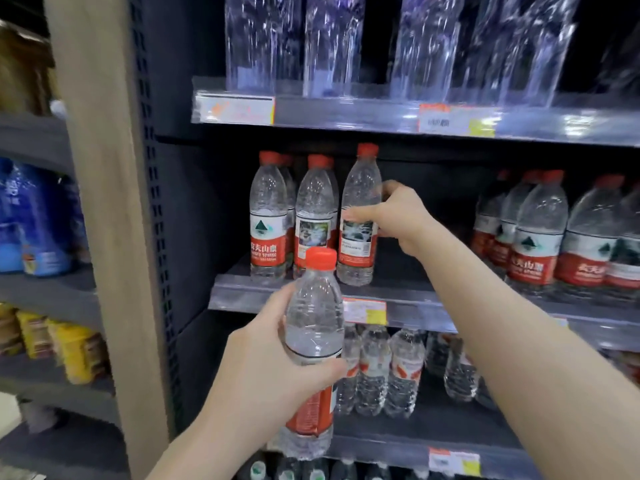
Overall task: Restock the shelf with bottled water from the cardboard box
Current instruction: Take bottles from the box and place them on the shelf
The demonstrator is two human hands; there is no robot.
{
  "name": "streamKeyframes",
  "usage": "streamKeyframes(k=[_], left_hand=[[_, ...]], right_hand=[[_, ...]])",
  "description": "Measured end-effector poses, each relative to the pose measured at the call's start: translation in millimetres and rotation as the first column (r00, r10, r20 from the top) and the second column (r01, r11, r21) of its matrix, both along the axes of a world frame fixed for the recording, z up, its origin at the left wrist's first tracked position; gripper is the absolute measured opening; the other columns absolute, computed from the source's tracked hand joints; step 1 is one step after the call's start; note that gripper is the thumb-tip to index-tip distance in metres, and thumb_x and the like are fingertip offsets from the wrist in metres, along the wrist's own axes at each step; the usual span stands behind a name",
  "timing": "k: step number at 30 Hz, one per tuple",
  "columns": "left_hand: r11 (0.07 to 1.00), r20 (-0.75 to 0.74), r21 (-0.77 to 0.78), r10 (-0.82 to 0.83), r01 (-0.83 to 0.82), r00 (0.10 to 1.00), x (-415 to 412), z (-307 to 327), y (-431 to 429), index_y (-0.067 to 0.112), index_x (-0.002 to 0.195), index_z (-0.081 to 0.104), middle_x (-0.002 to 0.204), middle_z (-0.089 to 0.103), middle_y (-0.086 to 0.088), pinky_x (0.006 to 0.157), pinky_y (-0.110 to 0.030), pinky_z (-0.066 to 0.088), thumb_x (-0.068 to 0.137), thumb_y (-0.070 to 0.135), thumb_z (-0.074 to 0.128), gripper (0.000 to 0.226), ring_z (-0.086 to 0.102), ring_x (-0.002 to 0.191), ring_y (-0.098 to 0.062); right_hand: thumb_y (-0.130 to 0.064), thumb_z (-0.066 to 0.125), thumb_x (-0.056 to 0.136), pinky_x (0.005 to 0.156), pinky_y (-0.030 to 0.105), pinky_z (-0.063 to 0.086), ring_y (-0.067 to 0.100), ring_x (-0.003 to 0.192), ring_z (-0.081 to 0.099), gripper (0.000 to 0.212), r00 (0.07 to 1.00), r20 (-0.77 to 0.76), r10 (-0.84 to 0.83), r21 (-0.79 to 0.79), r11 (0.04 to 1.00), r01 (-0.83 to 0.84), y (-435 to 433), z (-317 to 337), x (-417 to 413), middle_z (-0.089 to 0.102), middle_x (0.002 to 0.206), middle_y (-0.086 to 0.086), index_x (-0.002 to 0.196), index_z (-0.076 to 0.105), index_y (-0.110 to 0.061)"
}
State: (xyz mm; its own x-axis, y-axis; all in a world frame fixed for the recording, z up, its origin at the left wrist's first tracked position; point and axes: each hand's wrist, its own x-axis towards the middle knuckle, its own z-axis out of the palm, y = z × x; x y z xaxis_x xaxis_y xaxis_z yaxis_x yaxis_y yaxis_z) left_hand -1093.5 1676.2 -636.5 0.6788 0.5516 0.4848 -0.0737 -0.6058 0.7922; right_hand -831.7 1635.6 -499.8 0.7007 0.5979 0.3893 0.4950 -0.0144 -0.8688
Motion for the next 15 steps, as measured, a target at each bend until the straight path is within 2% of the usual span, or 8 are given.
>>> streamKeyframes(k=[2,3,5,7,11,13,15], left_hand=[[1.0,0.024,-0.019,-0.014,0.015,1.0,4.8,-1.5,1.4,0.073,0.135,0.045,0.111,0.071,0.04,0.072,0.0,0.053,0.057,0.047,0.094,0.095,0.073,0.094,0.013],[0.999,0.035,-0.032,-0.021,0.022,0.999,7.1,-3.9,1.7,0.073,0.134,0.046,0.111,0.072,0.04,0.073,0.0,0.052,0.056,0.047,0.094,0.095,0.073,0.094,0.013],[0.998,0.039,-0.058,-0.035,0.037,0.999,11.2,-10.5,0.6,0.075,0.131,0.046,0.109,0.073,0.038,0.07,0.001,0.052,0.057,0.044,0.096,0.095,0.073,0.093,0.012],[0.997,0.024,-0.066,-0.049,0.051,0.999,14.1,-17.9,-1.3,0.076,0.132,0.045,0.107,0.073,0.037,0.069,-0.003,0.055,0.058,0.04,0.097,0.097,0.074,0.093,0.01],[0.996,0.007,-0.063,-0.06,0.06,0.998,16.5,-30.1,-2.8,0.071,0.136,0.047,0.107,0.075,0.034,0.077,-0.002,0.053,0.057,0.034,0.096,0.099,0.075,0.093,0.008],[0.996,-0.005,-0.066,-0.056,0.055,0.998,16.3,-34.0,-3.4,0.072,0.134,0.048,0.107,0.075,0.034,0.076,-0.002,0.053,0.055,0.035,0.095,0.099,0.075,0.093,0.009],[0.995,-0.011,-0.084,-0.05,0.049,0.999,14.6,-35.8,-4.2,0.076,0.131,0.046,0.108,0.074,0.035,0.075,-0.001,0.052,0.053,0.038,0.095,0.1,0.074,0.093,0.01]], right_hand=[[-0.045,0.097,0.033,0.082,0.041,0.063,0.02,0.094,0.076,0.08,0.999,0.039,0.001,0.001,1.0,-0.001,3.1,-6.6,3.5,0.079,0.1,-0.003,0.104,0.066,-0.025],[-0.048,0.096,0.03,0.084,0.042,0.063,0.019,0.094,0.077,0.081,0.999,0.044,0.003,0.008,1.0,-0.004,4.6,-10.6,5.6,0.079,0.101,-0.004,0.103,0.067,-0.026],[-0.05,0.094,0.032,0.084,0.04,0.063,0.014,0.091,0.077,0.072,0.999,0.051,0.004,0.03,1.0,-0.005,6.8,-16.7,8.8,0.079,0.098,-0.007,0.095,0.067,-0.03],[-0.052,0.093,0.035,0.079,0.033,0.063,0.008,0.089,0.076,0.064,0.996,0.084,-0.011,0.043,0.999,0.007,9.6,-20.1,10.9,0.078,0.093,-0.012,0.089,0.066,-0.034],[-0.034,0.098,0.06,0.076,0.027,0.06,0.005,0.089,0.074,0.042,0.993,0.117,-0.02,0.044,0.999,0.015,15.3,-25.2,15.6,0.077,0.092,-0.015,0.088,0.067,-0.034],[-0.027,0.097,0.065,0.076,0.025,0.058,0.004,0.09,0.073,0.041,0.994,0.108,-0.018,0.038,0.999,0.014,15.7,-29.1,18.9,0.076,0.095,-0.015,0.093,0.068,-0.033],[-0.025,0.096,0.067,0.078,0.027,0.059,0.006,0.092,0.073,0.047,0.995,0.096,-0.018,0.046,0.999,0.013,14.5,-31.9,22.6,0.077,0.099,-0.011,0.107,0.07,-0.027]])
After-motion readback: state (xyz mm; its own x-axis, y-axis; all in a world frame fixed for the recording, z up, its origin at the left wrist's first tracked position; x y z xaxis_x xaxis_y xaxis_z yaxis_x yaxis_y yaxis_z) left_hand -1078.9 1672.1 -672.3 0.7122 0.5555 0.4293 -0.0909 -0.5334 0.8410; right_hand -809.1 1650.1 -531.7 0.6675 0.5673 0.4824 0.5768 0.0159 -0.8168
